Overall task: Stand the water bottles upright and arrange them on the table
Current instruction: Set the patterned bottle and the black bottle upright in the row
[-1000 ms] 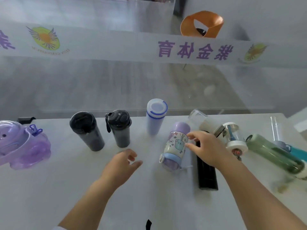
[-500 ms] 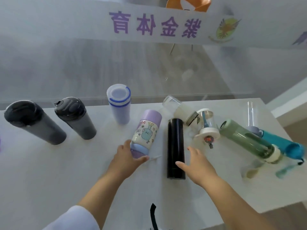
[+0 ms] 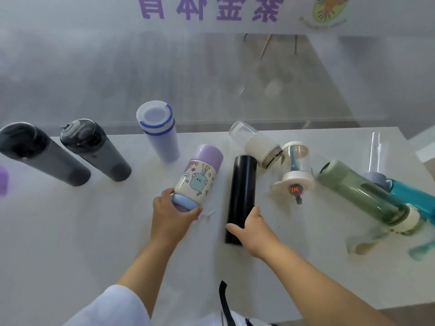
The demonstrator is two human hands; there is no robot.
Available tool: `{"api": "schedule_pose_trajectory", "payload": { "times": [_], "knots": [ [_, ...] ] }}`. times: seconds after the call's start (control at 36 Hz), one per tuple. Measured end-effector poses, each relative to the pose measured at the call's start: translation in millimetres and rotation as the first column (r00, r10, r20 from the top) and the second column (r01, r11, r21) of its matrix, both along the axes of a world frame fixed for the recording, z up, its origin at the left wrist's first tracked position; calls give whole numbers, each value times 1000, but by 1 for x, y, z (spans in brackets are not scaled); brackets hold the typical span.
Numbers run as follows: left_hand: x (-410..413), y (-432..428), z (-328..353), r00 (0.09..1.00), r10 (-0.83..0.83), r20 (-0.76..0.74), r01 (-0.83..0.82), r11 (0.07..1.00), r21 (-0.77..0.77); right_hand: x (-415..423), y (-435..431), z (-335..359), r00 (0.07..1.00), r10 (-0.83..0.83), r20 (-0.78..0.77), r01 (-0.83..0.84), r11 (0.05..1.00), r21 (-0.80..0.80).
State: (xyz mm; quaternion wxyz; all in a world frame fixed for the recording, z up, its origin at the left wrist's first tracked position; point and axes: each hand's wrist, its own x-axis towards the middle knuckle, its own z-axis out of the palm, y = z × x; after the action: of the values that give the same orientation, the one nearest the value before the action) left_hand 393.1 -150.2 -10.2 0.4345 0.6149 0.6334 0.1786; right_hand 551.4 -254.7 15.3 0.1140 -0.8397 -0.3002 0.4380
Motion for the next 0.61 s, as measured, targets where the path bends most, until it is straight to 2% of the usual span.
{"api": "schedule_pose_trajectory", "payload": {
  "times": [0.33, 0.5, 0.61],
  "knots": [
    [-35, 10, 65, 998, -42, -36, 51, 958, 284, 9, -2, -2, 999, 33, -12, -33, 999, -25],
    [-25, 25, 101, 983, -165, -77, 182, 884, 431, 12, -1, 3, 997, 69, 37, -67, 997, -36],
    [-13, 31, 106, 968, -223, -118, 252, 846, 470, 17, -1, 9, 988, 103, 116, -96, 994, -57]
  ]
}}
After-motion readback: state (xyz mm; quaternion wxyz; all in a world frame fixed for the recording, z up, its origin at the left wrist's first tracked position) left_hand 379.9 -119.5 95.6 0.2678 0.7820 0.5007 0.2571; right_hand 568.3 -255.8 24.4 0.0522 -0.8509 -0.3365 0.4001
